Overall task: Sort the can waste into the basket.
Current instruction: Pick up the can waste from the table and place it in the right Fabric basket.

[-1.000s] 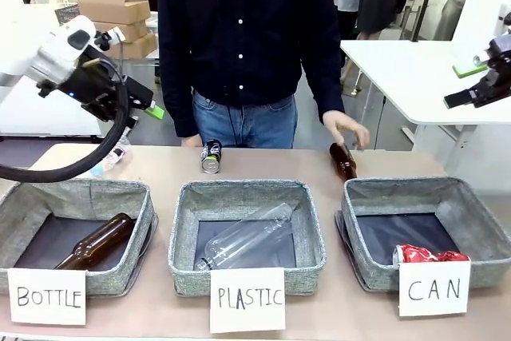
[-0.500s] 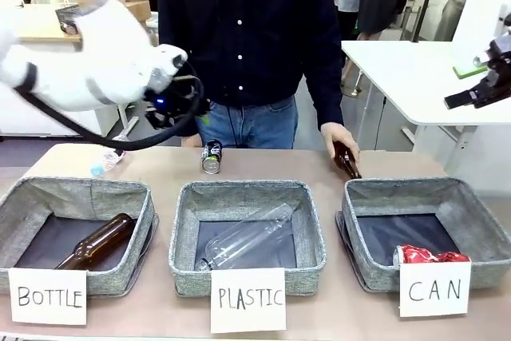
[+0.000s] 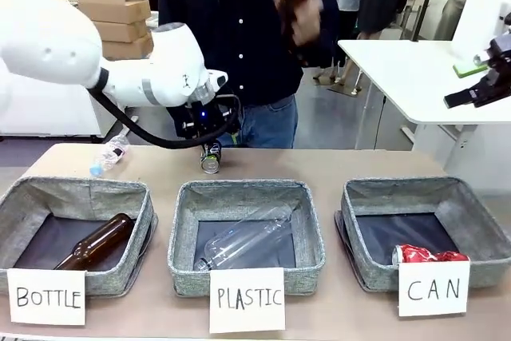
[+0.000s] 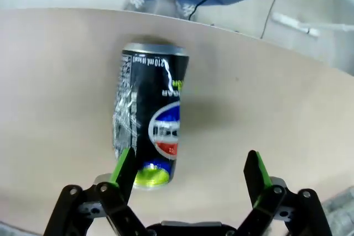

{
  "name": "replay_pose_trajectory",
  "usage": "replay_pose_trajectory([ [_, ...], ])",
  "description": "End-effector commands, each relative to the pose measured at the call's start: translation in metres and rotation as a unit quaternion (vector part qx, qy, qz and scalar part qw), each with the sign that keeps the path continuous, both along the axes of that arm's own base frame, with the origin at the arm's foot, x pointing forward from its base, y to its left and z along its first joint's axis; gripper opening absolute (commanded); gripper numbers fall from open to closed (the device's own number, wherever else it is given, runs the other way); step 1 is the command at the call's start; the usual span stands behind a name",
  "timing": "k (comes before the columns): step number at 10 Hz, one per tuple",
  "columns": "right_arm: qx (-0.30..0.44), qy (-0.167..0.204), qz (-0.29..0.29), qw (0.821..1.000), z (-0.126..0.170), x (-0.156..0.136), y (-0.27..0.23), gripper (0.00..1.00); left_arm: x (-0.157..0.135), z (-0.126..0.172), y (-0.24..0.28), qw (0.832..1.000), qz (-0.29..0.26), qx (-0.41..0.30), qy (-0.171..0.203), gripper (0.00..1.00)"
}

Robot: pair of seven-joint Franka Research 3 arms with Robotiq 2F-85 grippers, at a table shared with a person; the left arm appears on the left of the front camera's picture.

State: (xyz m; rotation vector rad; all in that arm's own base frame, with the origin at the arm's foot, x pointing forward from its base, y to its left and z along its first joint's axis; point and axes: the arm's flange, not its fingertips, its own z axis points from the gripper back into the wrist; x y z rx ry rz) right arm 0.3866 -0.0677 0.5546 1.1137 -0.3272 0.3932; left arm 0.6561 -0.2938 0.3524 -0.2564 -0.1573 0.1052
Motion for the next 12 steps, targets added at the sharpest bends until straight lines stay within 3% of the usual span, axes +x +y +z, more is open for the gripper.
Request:
replay_pose_trajectory([
  [1, -0.004, -0.010, 0.005, 1.000, 0.000, -0.001, -0.001, 1.00, 0.029, -0.016, 0.000, 0.998, 0.035, 0.034, 0.031, 1.00],
  [7, -0.004, -0.010, 0.005, 1.000, 0.000, -0.001, -0.001, 1.00, 0.036, -0.040, 0.006, 0.996, 0.062, 0.055, 0.036, 1.00],
  [8, -0.004, -0.010, 0.005, 1.000, 0.000, -0.001, -0.001, 1.00, 0.036, -0.041, 0.006, 0.995, 0.062, 0.069, 0.036, 0.41],
  [9, -0.004, -0.010, 0.005, 1.000, 0.000, -0.001, -0.001, 1.00, 0.035, -0.041, 0.006, 0.995, 0.060, 0.070, 0.035, 0.40],
  [10, -0.004, -0.010, 0.005, 1.000, 0.000, -0.001, -0.001, 1.00, 0.035, -0.040, 0.006, 0.995, 0.060, 0.069, 0.031, 0.00],
  [12, -0.004, -0.010, 0.005, 1.000, 0.000, -0.001, -0.001, 1.00, 0.035, -0.037, 0.008, 0.996, 0.061, 0.065, 0.025, 0.00],
])
